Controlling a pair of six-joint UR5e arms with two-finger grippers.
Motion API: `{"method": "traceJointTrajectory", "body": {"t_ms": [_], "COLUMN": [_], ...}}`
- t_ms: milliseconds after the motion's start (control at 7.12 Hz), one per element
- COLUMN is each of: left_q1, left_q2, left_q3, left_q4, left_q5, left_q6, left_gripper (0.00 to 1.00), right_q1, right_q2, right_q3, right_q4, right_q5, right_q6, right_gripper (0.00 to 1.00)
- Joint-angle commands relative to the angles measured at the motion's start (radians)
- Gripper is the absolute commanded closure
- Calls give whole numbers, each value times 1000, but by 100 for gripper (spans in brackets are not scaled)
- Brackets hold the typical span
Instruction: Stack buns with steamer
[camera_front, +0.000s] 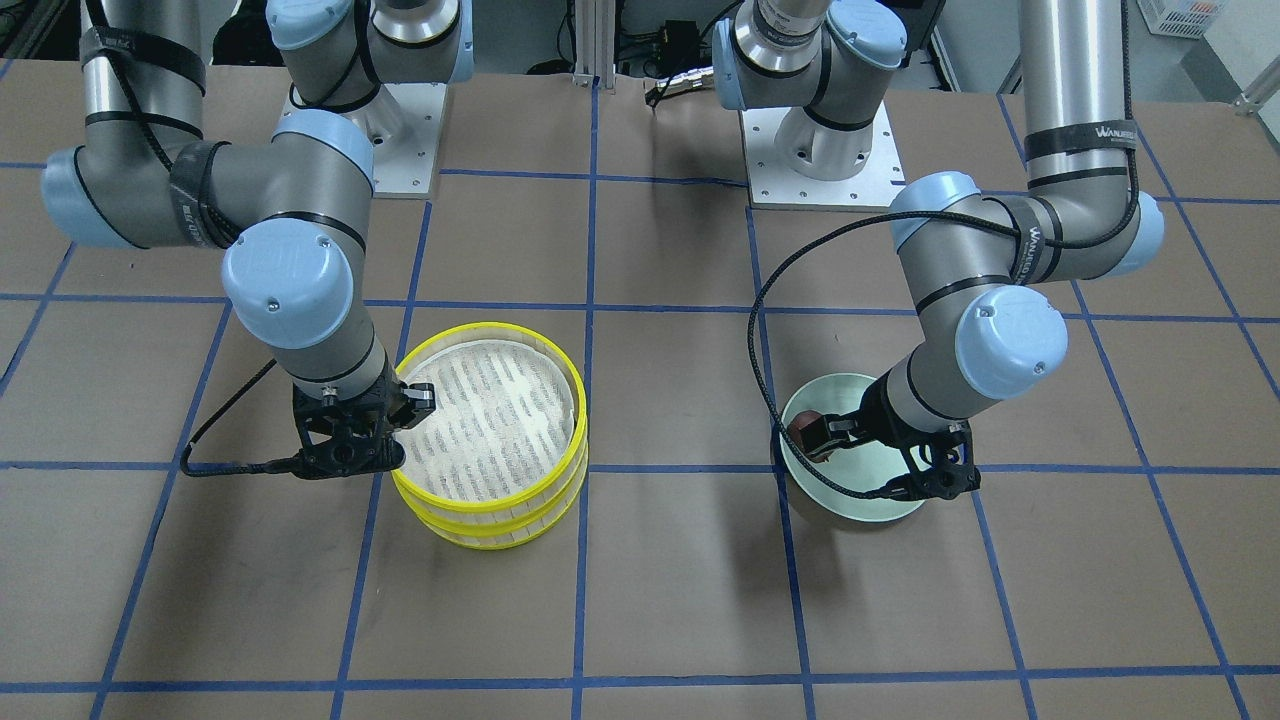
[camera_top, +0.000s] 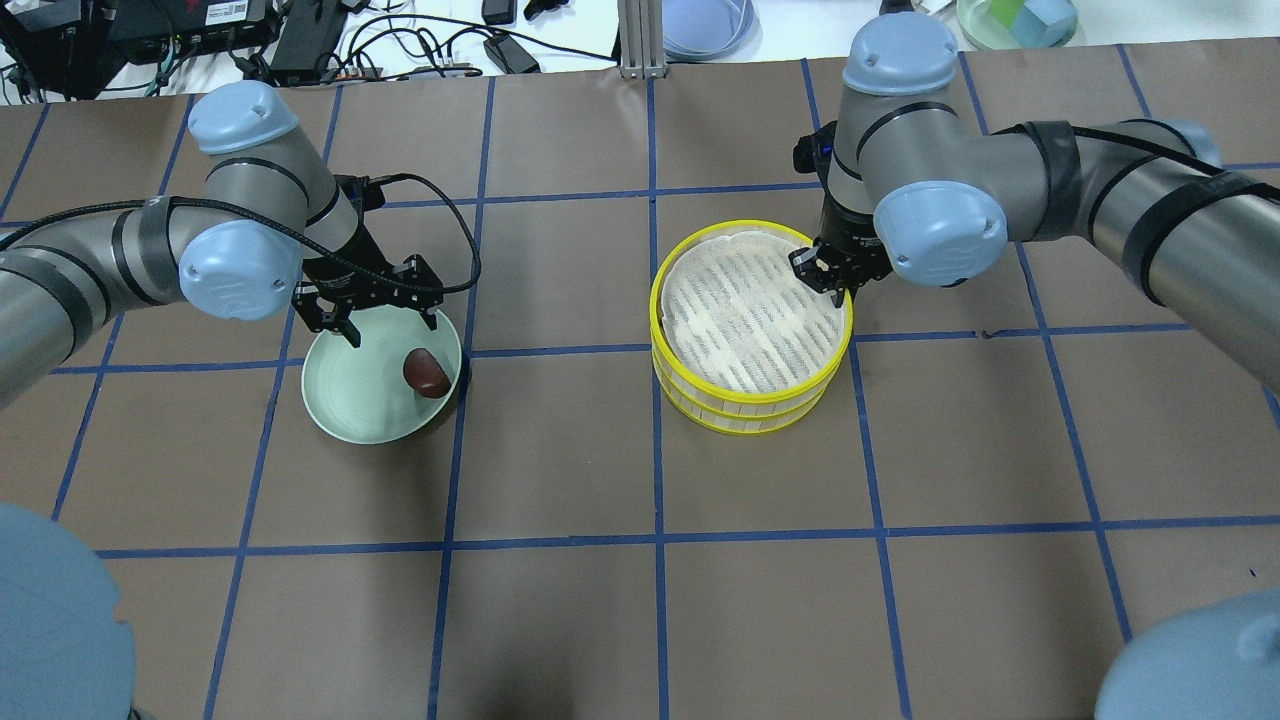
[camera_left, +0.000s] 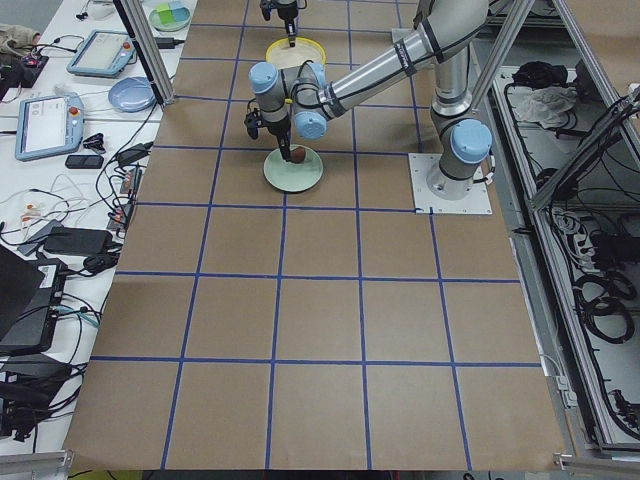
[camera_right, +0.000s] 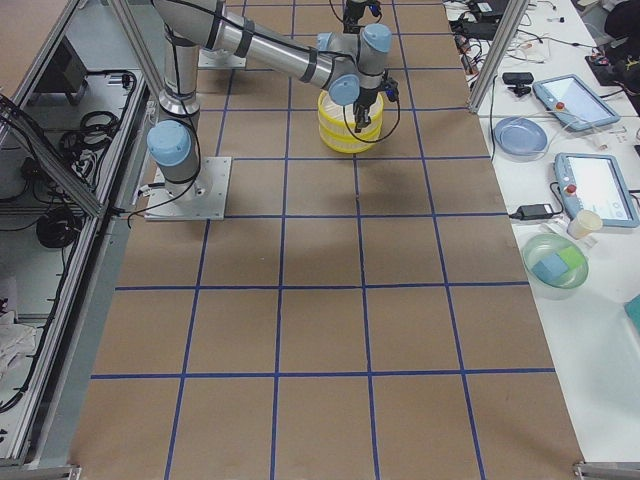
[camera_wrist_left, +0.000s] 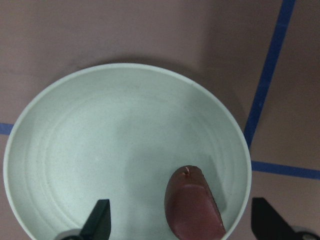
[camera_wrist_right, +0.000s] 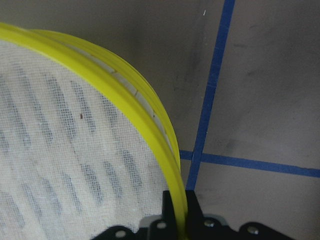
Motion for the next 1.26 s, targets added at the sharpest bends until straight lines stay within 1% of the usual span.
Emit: {"method": "traceJointTrajectory", "body": {"t_ms": [0, 140, 281, 421, 561, 702, 842, 982, 1123], "left_q1": [-3, -1, -1, 3, 3, 3, 3, 3, 3], "left_q2": [10, 6, 19, 21, 1, 0, -6, -11, -19], "left_q3": [11, 11, 13, 5, -5, -34, -57, -73, -99], "left_q4": [25, 25, 25, 13, 13, 13, 12, 6, 7], "left_q5": [-7, -7, -68, -90, -89, -84, -70, -55, -55], "left_q6": [-12, -10, -24, -19, -19, -19, -30, -50, -64], "left_gripper": [2, 2, 2, 2, 2, 3, 3, 3, 3], "right_q1": [1, 0, 0, 1, 1, 1, 0, 0, -2], "right_q2": [-2, -2, 0, 3, 3, 3, 3, 3, -9], "right_q3": [-9, -11, -11, -11, -10, -10, -10, -11, -13], "right_q4": [-5, -7, -21, -21, -19, -21, -22, -28, -31], "right_q5": [2, 2, 3, 3, 3, 8, 11, 12, 9], "right_q6": [4, -1, -1, -1, 1, 7, 13, 14, 14], "right_gripper": [100, 100, 100, 100, 100, 83, 53, 13, 9]}}
